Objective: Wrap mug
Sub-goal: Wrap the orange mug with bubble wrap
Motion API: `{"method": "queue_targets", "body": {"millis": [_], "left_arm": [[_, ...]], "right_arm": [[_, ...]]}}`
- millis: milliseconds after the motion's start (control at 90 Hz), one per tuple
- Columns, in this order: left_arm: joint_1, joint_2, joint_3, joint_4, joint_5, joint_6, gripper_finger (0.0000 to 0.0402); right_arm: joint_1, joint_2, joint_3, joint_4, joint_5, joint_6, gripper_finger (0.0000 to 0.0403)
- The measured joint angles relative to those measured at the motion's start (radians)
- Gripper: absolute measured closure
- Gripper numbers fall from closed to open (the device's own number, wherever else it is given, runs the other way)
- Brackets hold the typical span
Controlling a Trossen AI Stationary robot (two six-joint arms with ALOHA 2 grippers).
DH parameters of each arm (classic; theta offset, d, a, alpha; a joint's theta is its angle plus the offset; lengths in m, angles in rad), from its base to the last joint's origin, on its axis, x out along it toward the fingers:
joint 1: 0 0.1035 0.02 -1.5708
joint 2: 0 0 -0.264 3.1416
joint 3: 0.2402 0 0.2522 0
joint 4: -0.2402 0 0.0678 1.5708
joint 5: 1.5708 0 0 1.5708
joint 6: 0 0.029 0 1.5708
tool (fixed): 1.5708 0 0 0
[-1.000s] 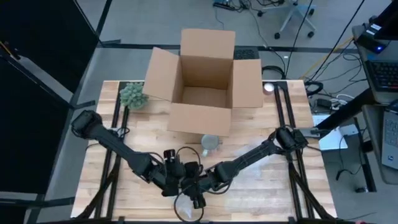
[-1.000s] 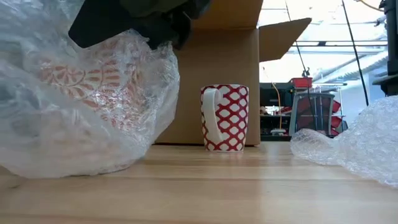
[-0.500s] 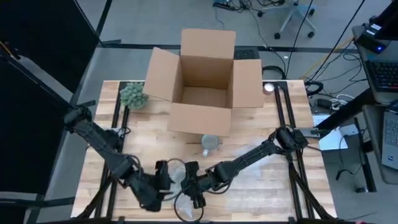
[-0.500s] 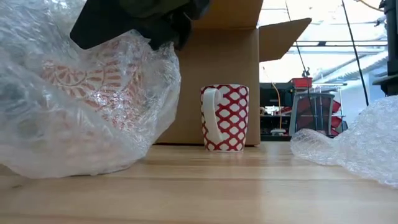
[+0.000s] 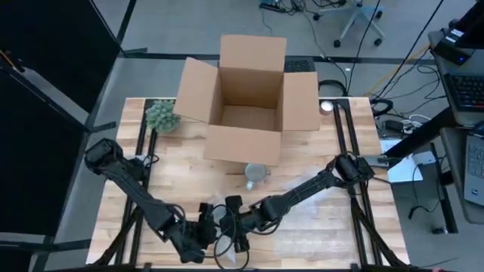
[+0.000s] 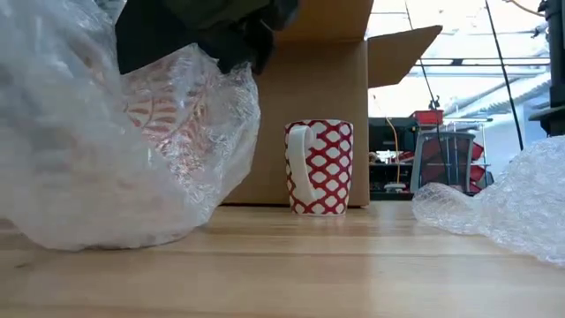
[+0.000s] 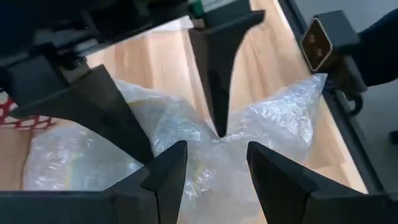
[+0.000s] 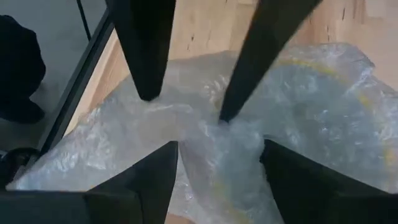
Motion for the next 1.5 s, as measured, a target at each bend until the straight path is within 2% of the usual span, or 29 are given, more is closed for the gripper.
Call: {"method": "queue_targets", "body": {"millis": [556,911,1056,1189,1500], "left_arm": [[0.035,0.114,-0.023,-0.008,0.066,0.018,0.0240],[0.068,0.116,-0.025,-0.010,0.131,0.016,0.0240],[0.083,0.116,-0.026,0.007,0.146,0.037,0.0240],[0.096,0.116,-0.026,0.012,0.158,0.039,0.0240],[0.099,0.117,-0.026,0.015,0.158,0.041,0.0240]], "right_arm": [[0.000,-0.038,-0.001,0.011,-0.002,-0.008,0.0186],[-0.005,-0.133,-0.001,-0.109,0.002,-0.023,0.0186],[-0.020,-0.148,0.000,-0.127,0.083,-0.022,0.0186],[-0.044,-0.144,0.000,-0.159,0.139,0.044,0.0186],[-0.067,-0.068,-0.008,-0.151,0.108,0.179,0.0186]]}}
